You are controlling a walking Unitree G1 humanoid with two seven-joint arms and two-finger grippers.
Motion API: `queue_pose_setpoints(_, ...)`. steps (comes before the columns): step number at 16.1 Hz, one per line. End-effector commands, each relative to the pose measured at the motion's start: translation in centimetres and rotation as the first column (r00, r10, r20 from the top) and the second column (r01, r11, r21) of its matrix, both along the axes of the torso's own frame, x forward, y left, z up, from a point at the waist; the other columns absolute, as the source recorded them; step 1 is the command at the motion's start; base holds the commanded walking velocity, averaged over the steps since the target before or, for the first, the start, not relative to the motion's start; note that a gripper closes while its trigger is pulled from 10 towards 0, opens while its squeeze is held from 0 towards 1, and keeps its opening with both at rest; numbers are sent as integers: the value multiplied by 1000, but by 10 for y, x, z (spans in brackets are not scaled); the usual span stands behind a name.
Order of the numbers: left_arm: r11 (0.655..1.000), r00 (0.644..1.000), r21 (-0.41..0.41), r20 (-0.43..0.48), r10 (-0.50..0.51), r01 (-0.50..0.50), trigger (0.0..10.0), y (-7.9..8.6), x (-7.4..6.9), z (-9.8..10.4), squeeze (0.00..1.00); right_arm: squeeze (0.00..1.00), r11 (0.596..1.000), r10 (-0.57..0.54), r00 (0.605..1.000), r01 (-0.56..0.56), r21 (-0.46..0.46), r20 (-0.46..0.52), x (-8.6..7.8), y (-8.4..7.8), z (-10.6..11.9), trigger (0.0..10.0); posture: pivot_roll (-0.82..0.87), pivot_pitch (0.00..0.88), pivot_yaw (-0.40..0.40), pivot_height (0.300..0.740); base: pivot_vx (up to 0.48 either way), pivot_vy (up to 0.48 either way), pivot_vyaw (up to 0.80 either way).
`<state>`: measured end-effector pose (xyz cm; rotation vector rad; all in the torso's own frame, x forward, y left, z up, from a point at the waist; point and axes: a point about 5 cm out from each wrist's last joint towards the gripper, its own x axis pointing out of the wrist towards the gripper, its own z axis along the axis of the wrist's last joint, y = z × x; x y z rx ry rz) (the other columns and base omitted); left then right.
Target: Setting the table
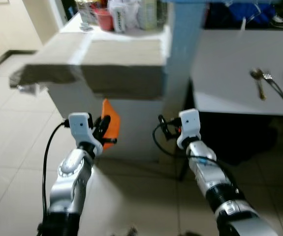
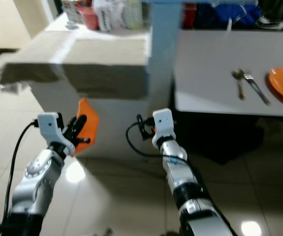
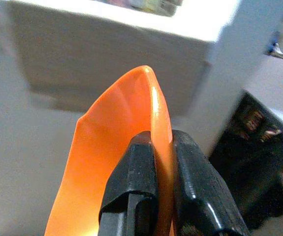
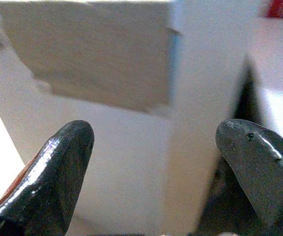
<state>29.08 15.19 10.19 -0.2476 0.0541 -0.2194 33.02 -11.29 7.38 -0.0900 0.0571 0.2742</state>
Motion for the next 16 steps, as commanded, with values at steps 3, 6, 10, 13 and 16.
queue_pose_setpoints(3,999,999,1,44,-32,32,0,-7,1,9,0,0,1000,1,1000,-1,-13,9,1,-2,2,10000,-92,0,81,736,0,-480,0)
queue_pose_setpoints(6,999,998,7,52,-39,39,0,-10,2,10,0,0,1000,11,1000,-11,-13,10,0,0,1,10000,-93,0,79,736,0,-480,0)
queue_pose_setpoints(10,999,998,15,53,-43,42,0,-11,3,10,0,0,1000,22,1000,-22,-20,15,-1,1,1,10000,-93,0,79,736,0,-476,0)
queue_pose_setpoints(13,998,997,29,53,-58,56,0,-13,3,10,0,0,999,35,999,-34,-25,26,-2,1,1,10000,-101,0,84,736,0,-460,0)
queue_pose_setpoints(16,997,996,46,51,-67,65,0,-14,4,9,0,0,999,37,999,-36,-27,30,-3,1,1,10000,-108,0,89,736,0,-446,0)
